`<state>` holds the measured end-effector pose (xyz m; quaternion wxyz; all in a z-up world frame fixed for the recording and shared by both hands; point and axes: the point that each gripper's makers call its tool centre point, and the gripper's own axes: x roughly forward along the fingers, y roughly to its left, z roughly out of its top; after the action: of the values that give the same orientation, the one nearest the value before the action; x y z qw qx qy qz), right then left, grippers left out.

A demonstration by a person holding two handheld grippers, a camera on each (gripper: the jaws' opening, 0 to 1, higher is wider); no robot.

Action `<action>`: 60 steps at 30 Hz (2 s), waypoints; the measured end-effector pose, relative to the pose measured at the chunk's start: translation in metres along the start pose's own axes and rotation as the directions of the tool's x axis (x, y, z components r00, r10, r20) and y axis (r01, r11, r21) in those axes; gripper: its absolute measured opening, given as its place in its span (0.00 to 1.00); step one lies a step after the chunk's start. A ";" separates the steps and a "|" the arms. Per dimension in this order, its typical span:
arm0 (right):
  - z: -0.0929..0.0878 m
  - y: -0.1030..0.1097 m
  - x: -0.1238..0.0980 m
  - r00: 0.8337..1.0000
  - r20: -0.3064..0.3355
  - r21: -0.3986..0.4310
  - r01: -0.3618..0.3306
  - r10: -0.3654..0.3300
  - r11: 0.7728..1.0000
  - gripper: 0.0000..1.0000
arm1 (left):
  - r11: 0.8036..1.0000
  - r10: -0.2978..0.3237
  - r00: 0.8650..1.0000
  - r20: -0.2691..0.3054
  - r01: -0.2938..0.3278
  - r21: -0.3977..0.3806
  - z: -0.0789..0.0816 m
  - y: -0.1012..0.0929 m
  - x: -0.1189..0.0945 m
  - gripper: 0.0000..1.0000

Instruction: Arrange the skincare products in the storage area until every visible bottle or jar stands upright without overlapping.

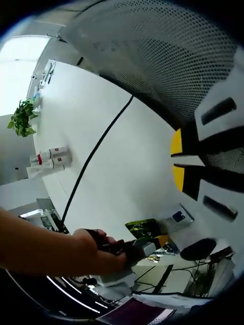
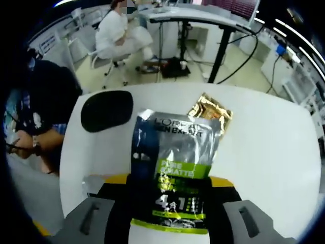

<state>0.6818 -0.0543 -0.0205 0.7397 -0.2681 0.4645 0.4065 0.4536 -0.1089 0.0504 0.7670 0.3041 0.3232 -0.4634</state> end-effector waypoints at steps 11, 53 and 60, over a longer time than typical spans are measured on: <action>0.000 -0.003 -0.003 1.000 -0.001 0.007 0.001 -0.001 1.000 0.53 | 1.000 -0.005 1.000 -0.001 0.005 0.002 0.000 -0.001 0.000 0.02; -0.044 0.035 -0.089 0.953 0.303 0.063 -0.016 -0.004 0.998 0.03 | 1.000 0.000 0.999 0.038 0.000 0.008 0.007 -0.001 -0.003 0.01; -0.087 0.055 -0.131 0.921 0.385 0.209 -0.020 -0.063 0.978 0.03 | 1.000 -0.016 1.000 0.017 0.016 0.014 0.003 -0.004 -0.001 0.01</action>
<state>0.5631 -0.1387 0.0600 0.8457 -0.1078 0.3451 0.3925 0.4498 -0.1127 0.0528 0.7638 0.3030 0.3158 -0.4744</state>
